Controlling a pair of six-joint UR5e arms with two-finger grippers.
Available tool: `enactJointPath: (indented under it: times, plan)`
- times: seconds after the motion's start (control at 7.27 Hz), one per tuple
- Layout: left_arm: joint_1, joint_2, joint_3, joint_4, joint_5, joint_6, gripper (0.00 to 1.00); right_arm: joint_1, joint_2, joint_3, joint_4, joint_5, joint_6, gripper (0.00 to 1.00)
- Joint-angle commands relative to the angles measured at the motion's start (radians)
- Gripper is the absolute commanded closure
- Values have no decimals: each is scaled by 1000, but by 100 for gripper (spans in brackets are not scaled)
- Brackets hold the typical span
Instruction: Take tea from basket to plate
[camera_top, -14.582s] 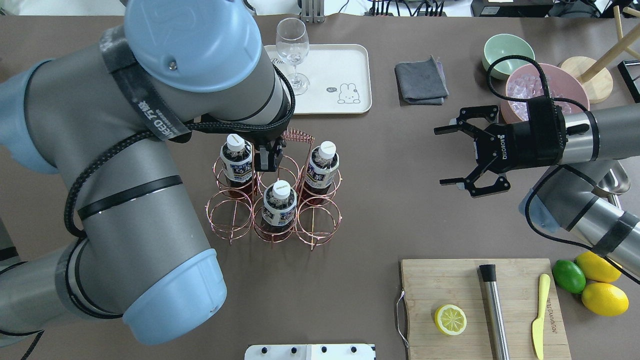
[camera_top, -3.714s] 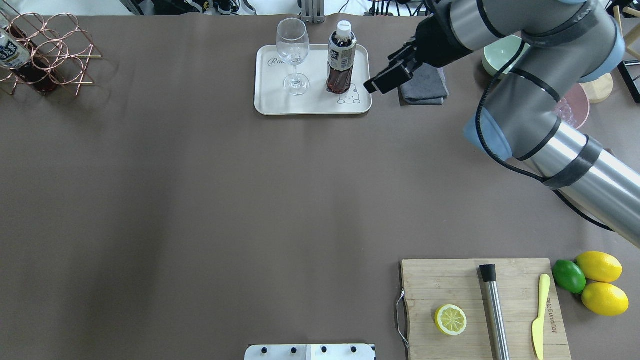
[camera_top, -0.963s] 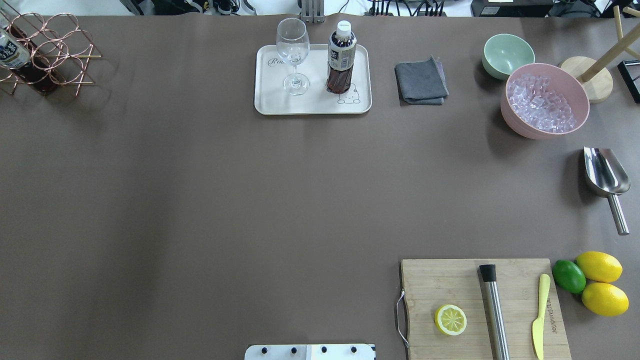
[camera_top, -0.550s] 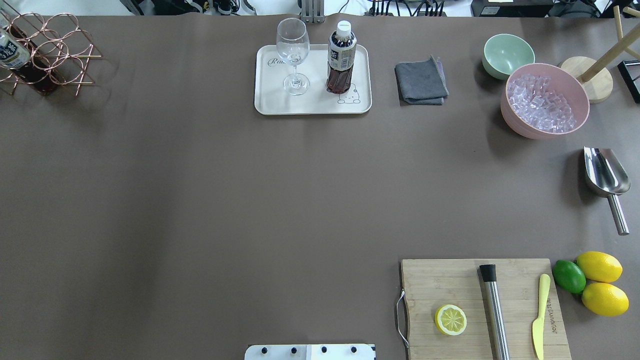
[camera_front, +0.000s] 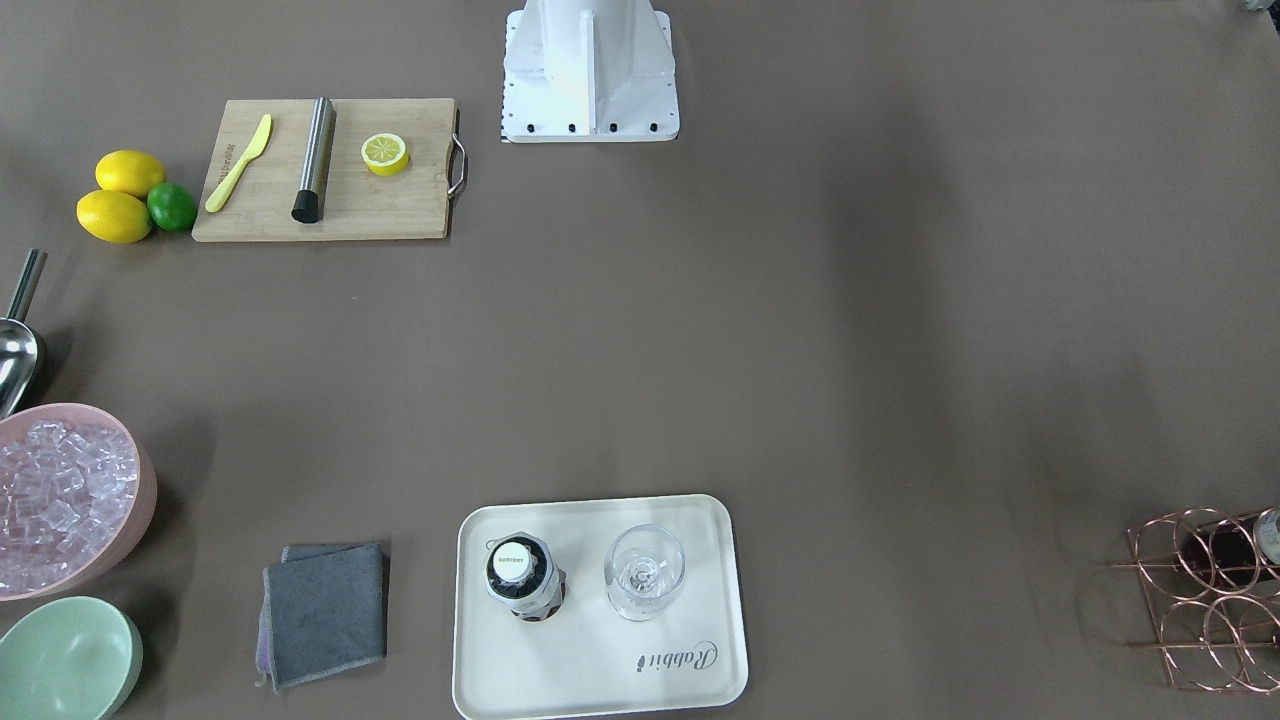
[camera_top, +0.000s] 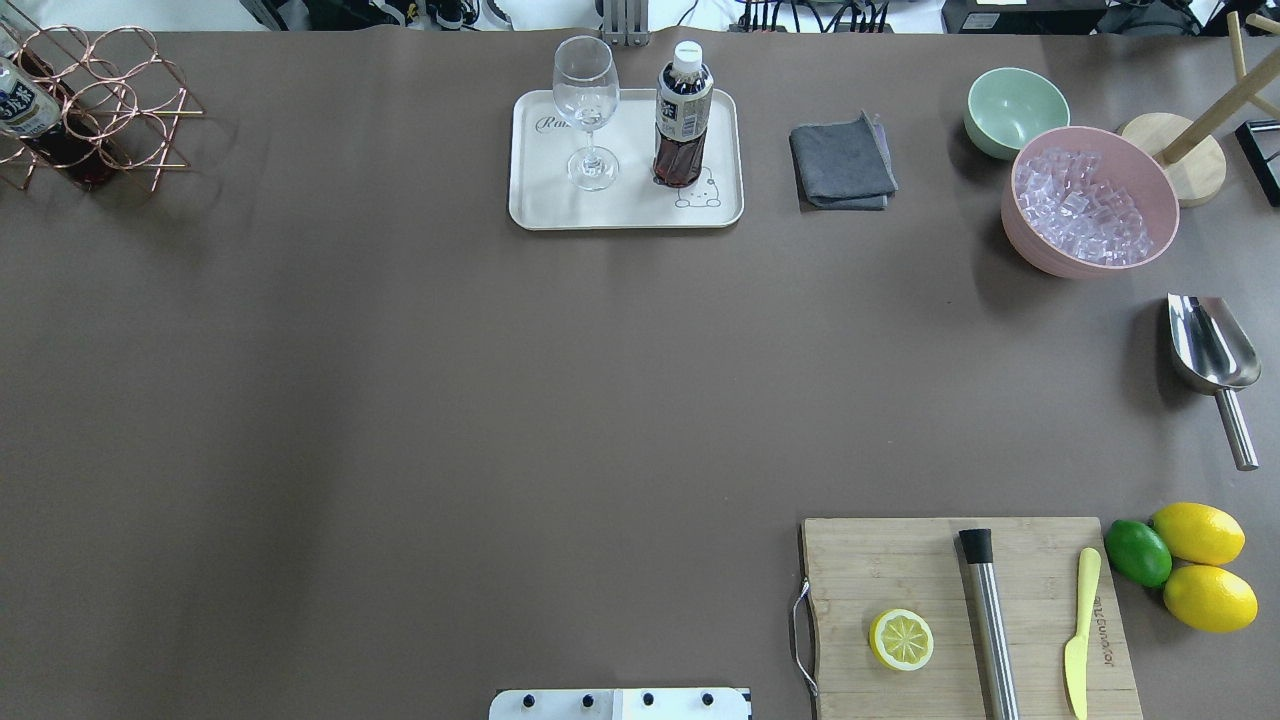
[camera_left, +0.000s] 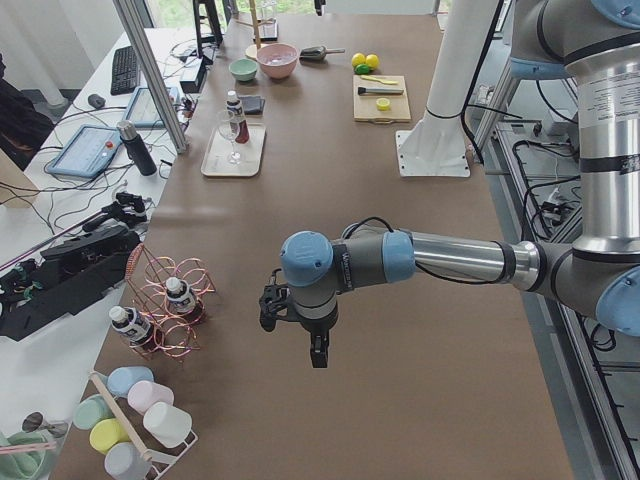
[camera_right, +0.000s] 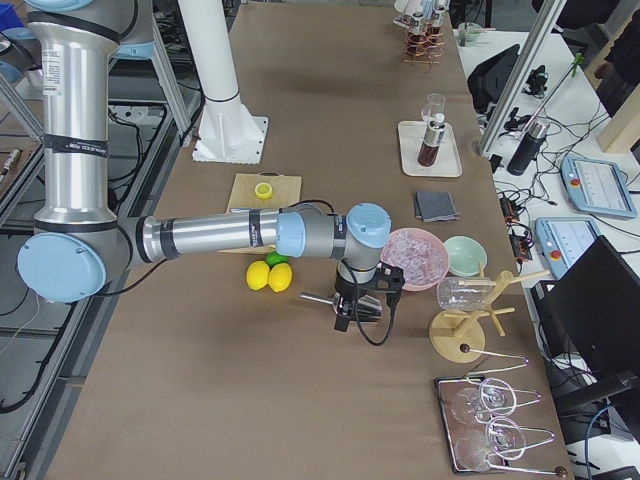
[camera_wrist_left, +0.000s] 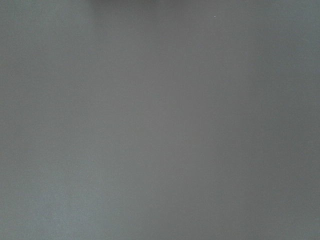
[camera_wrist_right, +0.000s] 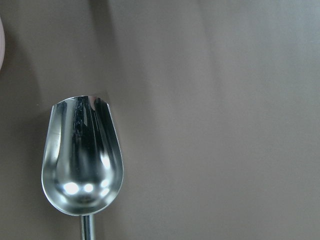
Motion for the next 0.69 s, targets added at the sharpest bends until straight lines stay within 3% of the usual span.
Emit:
enactJointPath:
  times: [0.0, 0.55]
  plan:
    - [-2, -2, -6, 0, -1, 1, 2, 0, 0, -1, -1, 0, 0, 0]
    - [-2, -2, -3, 0, -2, 1, 2, 0, 0, -8, -1, 0, 0, 0]
